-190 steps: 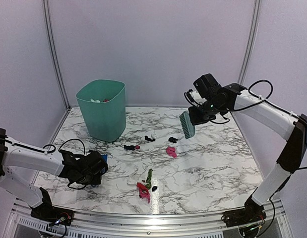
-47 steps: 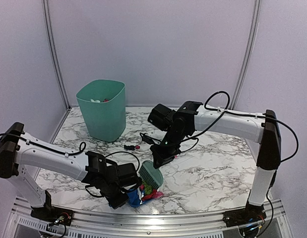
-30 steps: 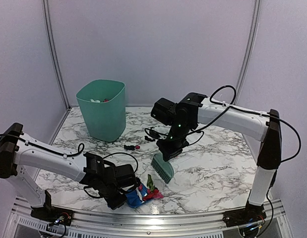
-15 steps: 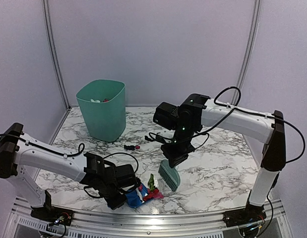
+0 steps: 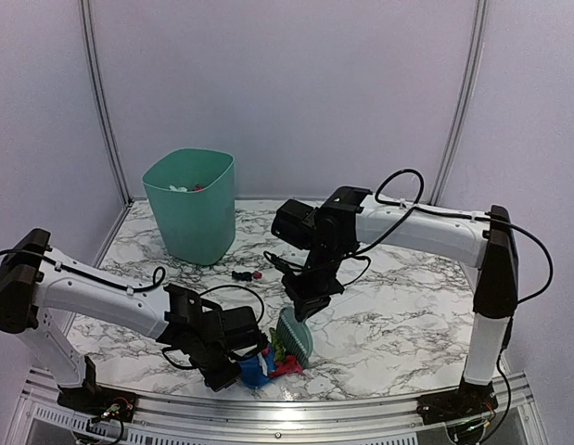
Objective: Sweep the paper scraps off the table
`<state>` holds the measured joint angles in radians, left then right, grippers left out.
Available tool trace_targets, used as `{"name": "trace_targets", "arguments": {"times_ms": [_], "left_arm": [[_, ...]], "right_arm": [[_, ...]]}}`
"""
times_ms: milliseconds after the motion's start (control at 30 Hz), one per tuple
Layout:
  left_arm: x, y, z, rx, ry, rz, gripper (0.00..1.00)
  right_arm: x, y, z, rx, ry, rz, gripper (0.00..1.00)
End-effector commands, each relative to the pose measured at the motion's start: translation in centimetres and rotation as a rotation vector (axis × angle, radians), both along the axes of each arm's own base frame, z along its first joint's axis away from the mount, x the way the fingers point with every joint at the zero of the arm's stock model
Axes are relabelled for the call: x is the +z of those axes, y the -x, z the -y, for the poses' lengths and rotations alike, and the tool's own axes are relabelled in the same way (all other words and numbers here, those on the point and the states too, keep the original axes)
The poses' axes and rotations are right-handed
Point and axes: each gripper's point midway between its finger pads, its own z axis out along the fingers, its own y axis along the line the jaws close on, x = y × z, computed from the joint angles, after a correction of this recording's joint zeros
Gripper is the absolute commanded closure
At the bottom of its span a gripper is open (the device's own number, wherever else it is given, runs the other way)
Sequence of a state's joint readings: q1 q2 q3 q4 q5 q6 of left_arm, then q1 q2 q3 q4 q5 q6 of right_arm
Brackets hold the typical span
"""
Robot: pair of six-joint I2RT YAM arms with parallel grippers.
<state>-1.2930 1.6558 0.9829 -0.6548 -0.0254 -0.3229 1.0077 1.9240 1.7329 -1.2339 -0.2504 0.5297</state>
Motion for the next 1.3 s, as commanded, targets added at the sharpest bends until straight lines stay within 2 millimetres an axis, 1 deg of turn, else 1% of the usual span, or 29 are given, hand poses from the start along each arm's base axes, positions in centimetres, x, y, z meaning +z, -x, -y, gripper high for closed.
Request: {"name": "trace_targets", "arguments": {"times_ms": [0,200,467,667,733,800,933,1167,1267], "left_arm": [[-0.7,0.8,-0.5,-0.019,-0.045,-0.058,1.0],[-0.4,0.6,0.1,-0.023,-0.034,-0.051,1.0],[0.1,0.3,0.6,-0.028,-0.015,-0.041,1.0],[0.4,0.0,0.7,-0.008,-0.004,-0.032,1.0],[0.5,-0.1,0.7,0.0,0.0,-0.031,1.0],[0.7,-0.8,0.6,0.016,0.002,-0.001,1.0],[1.2,-1.4,0.9,0.031,0.035,0.015,1.0],[2.4,-2.8,0.9,0.05,0.078,0.049,1.0],[2.7,-3.1,1.0,0.044,0.086,0.064,1.0]], "right_arm": [[0.7,-0.4,-2.8,0.007,-0.093,0.002,1.0],[0.6,-0.6,-3.2,0.02,-0.099,0.003,1.0],[1.3,-1.1,-4.1,0.036,-0.127,0.02,1.0],[1.3,-1.0,-3.4,0.049,-0.102,0.028,1.0],[1.6,-0.9,-3.1,0.051,-0.099,0.033,1.0],[2.0,-0.8,-2.9,0.051,-0.104,0.037,1.0],[2.9,-0.7,-2.8,0.048,-0.123,0.046,1.0],[3.8,-0.5,-1.6,0.047,-0.11,0.071,1.0],[4.1,-0.8,-1.7,0.043,-0.118,0.083,1.0]]}}
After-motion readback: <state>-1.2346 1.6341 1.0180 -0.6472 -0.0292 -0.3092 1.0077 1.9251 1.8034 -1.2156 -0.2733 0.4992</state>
